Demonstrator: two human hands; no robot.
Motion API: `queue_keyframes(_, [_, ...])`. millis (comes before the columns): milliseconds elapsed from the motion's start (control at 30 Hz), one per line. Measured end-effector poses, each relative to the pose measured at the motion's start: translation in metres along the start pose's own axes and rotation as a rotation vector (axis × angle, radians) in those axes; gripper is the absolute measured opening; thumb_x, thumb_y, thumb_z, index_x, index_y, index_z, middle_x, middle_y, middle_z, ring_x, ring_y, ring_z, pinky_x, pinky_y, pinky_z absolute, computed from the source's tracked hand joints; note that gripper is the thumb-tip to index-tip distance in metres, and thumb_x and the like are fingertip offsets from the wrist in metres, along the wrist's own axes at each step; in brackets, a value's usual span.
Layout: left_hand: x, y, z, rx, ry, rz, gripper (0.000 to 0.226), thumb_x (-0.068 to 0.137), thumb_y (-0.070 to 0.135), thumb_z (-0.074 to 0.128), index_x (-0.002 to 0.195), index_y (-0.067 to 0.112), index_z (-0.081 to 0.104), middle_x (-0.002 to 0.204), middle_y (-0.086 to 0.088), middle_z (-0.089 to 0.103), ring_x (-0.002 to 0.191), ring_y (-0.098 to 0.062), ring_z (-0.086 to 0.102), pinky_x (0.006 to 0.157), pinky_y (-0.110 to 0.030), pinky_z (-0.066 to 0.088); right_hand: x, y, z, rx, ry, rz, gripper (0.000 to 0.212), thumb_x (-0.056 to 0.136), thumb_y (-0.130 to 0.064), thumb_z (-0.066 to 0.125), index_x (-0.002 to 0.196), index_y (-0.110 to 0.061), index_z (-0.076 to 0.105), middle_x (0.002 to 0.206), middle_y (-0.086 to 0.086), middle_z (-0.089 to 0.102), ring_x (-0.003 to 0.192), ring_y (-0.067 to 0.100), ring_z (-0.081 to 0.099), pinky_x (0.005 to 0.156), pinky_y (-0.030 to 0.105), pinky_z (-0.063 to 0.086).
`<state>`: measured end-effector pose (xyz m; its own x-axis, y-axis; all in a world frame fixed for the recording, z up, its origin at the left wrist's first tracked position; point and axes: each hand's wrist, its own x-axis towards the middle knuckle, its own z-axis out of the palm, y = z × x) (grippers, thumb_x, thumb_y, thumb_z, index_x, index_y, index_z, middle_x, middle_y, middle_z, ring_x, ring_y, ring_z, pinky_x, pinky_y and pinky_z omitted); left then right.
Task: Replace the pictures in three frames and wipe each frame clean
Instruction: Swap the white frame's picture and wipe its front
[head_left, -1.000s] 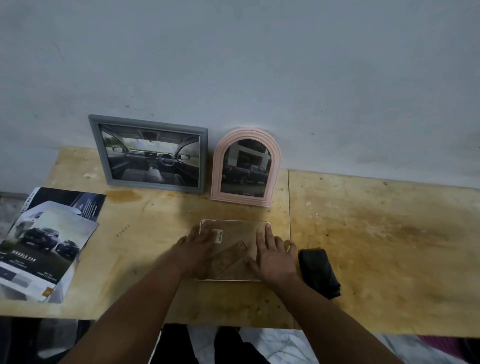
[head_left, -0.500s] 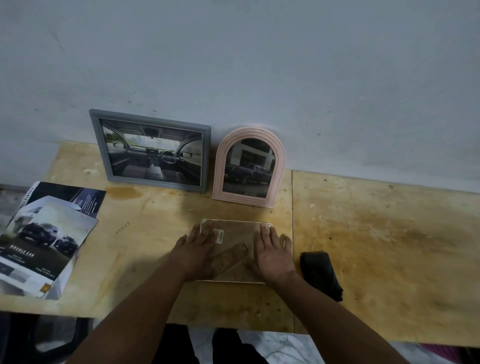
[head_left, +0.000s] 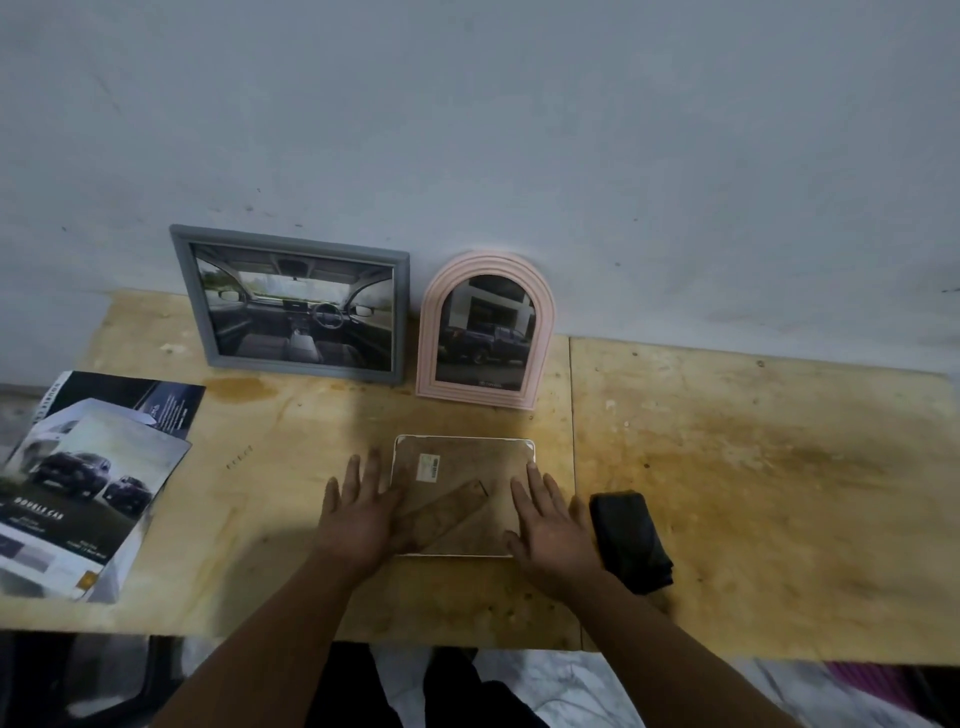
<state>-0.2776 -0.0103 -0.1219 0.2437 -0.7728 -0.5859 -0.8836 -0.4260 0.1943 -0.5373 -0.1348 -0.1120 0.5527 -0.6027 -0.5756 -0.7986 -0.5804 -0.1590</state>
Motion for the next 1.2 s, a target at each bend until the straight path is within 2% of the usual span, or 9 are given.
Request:
queue_keyframes(133, [-0.006, -0.009, 0.021, -0.023, 0.103, -0.005, 0.100, 0.084, 0.089, 0.032, 0.153, 0.047, -0.027, 0.164, -0.009, -0.035, 0.155, -0.040, -0.018, 0.124, -0.065, 0.005, -0.002, 0.014, 0.008, 0.001, -0.030, -0.054, 0.075, 0.104, -0.061, 0.027, 0.161, -0.034, -0.015, 0.162, -0.007, -0.039, 0.157, 0.022, -0.018, 0.121, 0.064, 0.001])
queue_keyframes(300, [0.002, -0.019, 0.039, 0.122, 0.209, 0.045, 0.096, 0.085, 0.090, 0.013, 0.163, 0.035, 0.002, 0.169, -0.019, 0.013, 0.153, -0.048, 0.021, 0.112, -0.073, 0.023, 0.002, 0.026, 0.022, -0.046, 0.025, -0.089, 0.074, 0.102, -0.067, 0.021, 0.160, -0.038, -0.015, 0.166, -0.008, -0.031, 0.156, 0.020, -0.019, 0.120, 0.064, 0.002])
queue_keyframes(467, [0.003, -0.019, 0.040, 0.131, 0.232, 0.047, 0.097, 0.084, 0.091, 0.015, 0.162, 0.037, 0.000, 0.170, -0.019, 0.011, 0.153, -0.048, 0.020, 0.112, -0.073, 0.019, 0.002, 0.026, 0.019, -0.005, 0.007, -0.089, 0.074, 0.103, -0.065, 0.026, 0.159, -0.041, -0.015, 0.165, -0.010, -0.033, 0.154, 0.017, -0.023, 0.120, 0.062, -0.002])
queue_keyframes(567, [-0.003, -0.016, 0.031, 0.073, 0.168, 0.041, 0.096, 0.083, 0.092, 0.018, 0.159, 0.042, -0.013, 0.171, -0.013, -0.005, 0.157, -0.043, 0.001, 0.118, -0.070, 0.011, 0.000, 0.019, 0.009, 0.101, -0.049, -0.062, 0.076, 0.103, -0.057, 0.039, 0.161, -0.041, -0.009, 0.164, -0.012, -0.034, 0.155, 0.018, -0.020, 0.121, 0.062, -0.003])
queue_keyframes(667, [-0.020, -0.008, 0.022, 0.007, 0.200, 0.083, 0.100, 0.084, 0.093, 0.013, 0.164, 0.032, 0.008, 0.170, -0.011, 0.016, 0.155, -0.037, 0.019, 0.120, -0.058, 0.025, -0.006, 0.010, -0.003, 0.475, 0.052, -0.027, 0.072, 0.103, -0.041, 0.053, 0.162, -0.042, 0.013, 0.172, -0.011, -0.009, 0.157, 0.019, 0.013, 0.125, 0.049, 0.014])
queue_keyframes(767, [-0.038, 0.001, 0.027, -0.095, 0.249, 0.106, 0.094, 0.089, 0.086, 0.030, 0.158, 0.022, 0.034, 0.160, -0.012, 0.038, 0.140, -0.035, 0.044, 0.106, -0.050, 0.048, -0.010, 0.003, -0.005, 0.808, 0.286, 0.174, 0.065, 0.102, -0.035, 0.059, 0.160, -0.030, 0.031, 0.163, 0.000, 0.031, 0.144, 0.019, 0.039, 0.114, 0.029, 0.034])
queue_keyframes(967, [-0.050, 0.019, 0.038, -0.320, 0.245, 0.185, 0.088, 0.074, 0.040, 0.071, 0.155, 0.031, 0.038, 0.167, -0.007, 0.014, 0.141, -0.035, 0.030, 0.108, -0.051, 0.047, -0.008, -0.013, -0.007, 1.146, 0.195, 0.426, 0.059, 0.099, -0.035, 0.064, 0.153, -0.021, 0.043, 0.135, 0.005, 0.064, 0.120, 0.025, 0.063, 0.102, 0.045, 0.055])
queue_keyframes(1067, [-0.051, 0.026, 0.039, -0.342, 0.314, 0.162, 0.079, 0.074, 0.026, 0.073, 0.149, 0.029, 0.048, 0.165, -0.010, 0.021, 0.136, -0.036, 0.032, 0.109, -0.050, 0.044, -0.012, -0.017, -0.018, 1.221, 0.229, 0.403, 0.015, 0.100, -0.026, 0.062, 0.111, -0.032, 0.070, 0.113, 0.002, 0.075, 0.096, 0.017, 0.069, 0.091, 0.044, 0.059])
queue_keyframes(1200, [-0.055, 0.030, 0.036, -0.257, 0.472, 0.162, 0.053, 0.087, 0.037, 0.059, 0.140, 0.031, 0.057, 0.151, -0.007, 0.048, 0.120, -0.036, 0.050, 0.094, -0.046, 0.052, -0.024, -0.011, -0.042, 1.381, 0.324, 0.395, 0.025, 0.103, -0.025, 0.058, 0.084, -0.024, 0.075, 0.085, 0.003, 0.075, 0.087, 0.021, 0.069, 0.080, 0.037, 0.057])
